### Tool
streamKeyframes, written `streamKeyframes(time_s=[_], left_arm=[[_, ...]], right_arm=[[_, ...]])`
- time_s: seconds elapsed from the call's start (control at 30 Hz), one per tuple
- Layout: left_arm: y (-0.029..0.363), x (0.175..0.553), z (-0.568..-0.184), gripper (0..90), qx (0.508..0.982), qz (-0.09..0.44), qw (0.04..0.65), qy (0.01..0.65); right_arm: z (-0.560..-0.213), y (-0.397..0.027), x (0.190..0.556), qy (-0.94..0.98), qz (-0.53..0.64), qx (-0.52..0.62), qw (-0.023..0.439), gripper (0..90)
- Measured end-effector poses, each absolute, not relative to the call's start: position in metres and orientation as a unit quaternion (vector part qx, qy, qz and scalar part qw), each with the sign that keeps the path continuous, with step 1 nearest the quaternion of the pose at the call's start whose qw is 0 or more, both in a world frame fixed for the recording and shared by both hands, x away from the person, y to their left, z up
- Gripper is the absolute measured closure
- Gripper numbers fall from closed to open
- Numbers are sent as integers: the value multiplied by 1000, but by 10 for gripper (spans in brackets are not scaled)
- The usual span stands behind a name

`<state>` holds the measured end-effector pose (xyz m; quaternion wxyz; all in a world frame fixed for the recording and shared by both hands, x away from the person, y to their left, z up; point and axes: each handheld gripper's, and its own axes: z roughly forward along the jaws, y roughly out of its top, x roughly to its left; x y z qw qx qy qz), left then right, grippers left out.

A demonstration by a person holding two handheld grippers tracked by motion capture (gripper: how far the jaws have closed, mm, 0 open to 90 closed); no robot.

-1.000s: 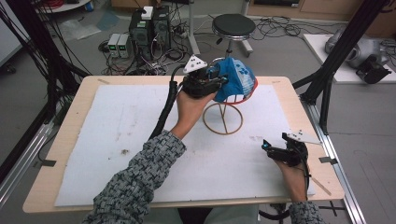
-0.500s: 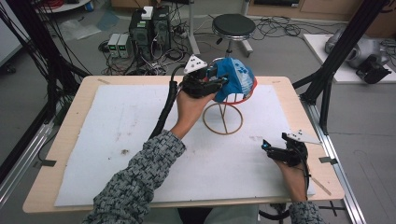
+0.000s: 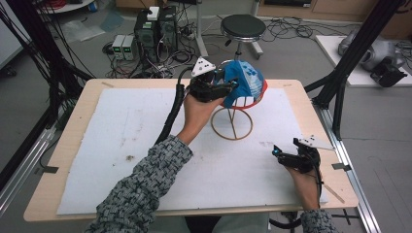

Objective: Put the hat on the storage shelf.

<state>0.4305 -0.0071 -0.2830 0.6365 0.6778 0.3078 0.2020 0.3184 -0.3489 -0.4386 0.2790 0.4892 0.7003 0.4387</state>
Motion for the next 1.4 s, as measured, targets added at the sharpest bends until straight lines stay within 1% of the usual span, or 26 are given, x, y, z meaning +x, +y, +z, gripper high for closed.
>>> streamKeyframes(time_s=[0.13, 0.33, 0.6, 0.93, 1.4], left_arm=[[-5, 432, -283, 401, 675, 209, 635, 311], [-4, 434, -284, 396, 678, 208, 631, 314], [5, 427, -274, 390, 673, 215, 638, 306], [40, 408, -261, 365, 685, 237, 624, 290], [95, 390, -268, 348, 695, 273, 594, 299]], right_arm=[[-439, -349, 318, 700, 439, 489, 280, 108], [-439, -349, 319, 701, 438, 489, 280, 108], [-439, -349, 318, 701, 439, 489, 279, 108], [-438, -348, 318, 700, 439, 488, 282, 108], [-438, -345, 321, 702, 438, 485, 284, 108]])
